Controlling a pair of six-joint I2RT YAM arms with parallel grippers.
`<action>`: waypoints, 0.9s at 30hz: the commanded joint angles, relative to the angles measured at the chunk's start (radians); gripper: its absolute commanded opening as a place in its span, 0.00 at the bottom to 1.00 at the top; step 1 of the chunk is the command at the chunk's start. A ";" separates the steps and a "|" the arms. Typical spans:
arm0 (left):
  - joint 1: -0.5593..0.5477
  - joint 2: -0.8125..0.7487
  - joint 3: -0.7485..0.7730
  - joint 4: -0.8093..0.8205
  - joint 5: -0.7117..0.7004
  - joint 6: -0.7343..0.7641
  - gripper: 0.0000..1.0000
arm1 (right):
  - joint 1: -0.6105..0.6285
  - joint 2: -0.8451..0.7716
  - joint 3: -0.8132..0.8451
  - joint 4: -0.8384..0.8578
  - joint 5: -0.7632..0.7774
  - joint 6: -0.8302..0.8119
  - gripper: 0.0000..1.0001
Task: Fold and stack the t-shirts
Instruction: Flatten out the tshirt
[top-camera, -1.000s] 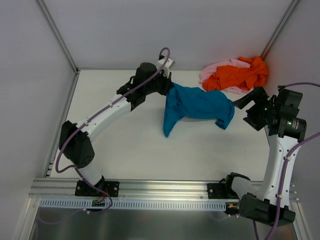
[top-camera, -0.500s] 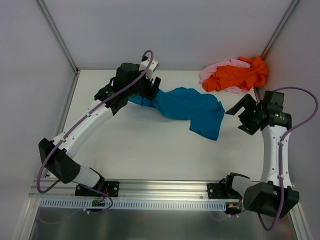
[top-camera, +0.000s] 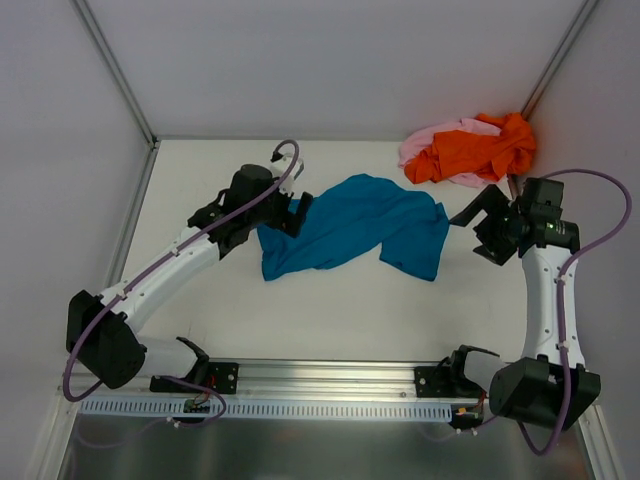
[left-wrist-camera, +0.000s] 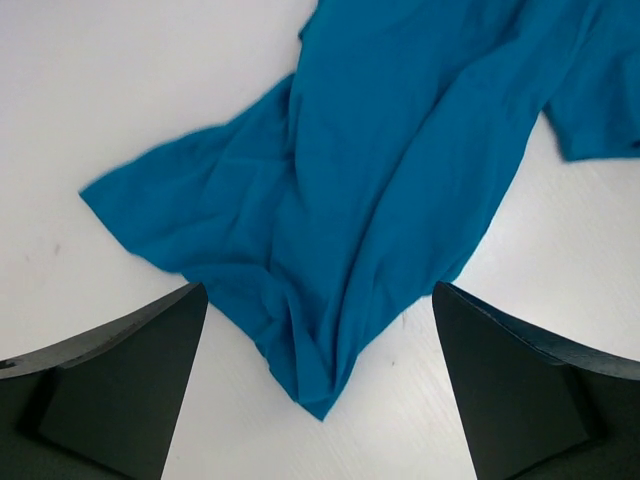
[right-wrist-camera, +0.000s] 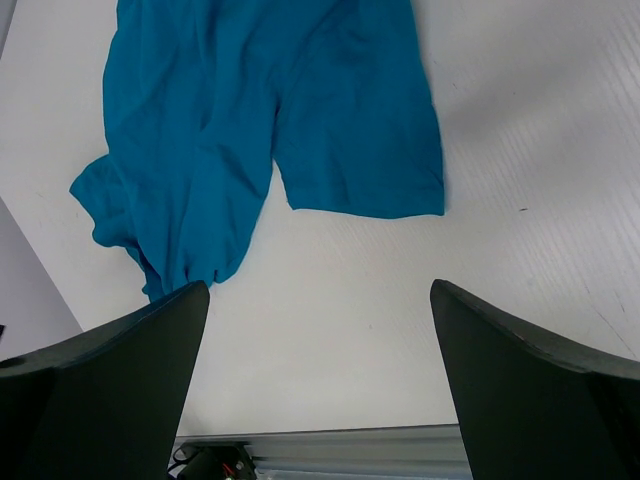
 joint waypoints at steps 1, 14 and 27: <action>0.006 -0.051 -0.128 0.076 -0.052 -0.050 0.99 | 0.016 0.005 0.051 0.004 0.002 -0.018 0.99; 0.216 0.191 -0.095 0.320 -0.104 -0.202 0.99 | 0.049 0.131 0.143 0.065 -0.068 0.008 0.99; 0.435 0.608 0.264 0.283 0.089 -0.279 0.99 | 0.050 0.186 0.208 0.039 -0.064 0.002 1.00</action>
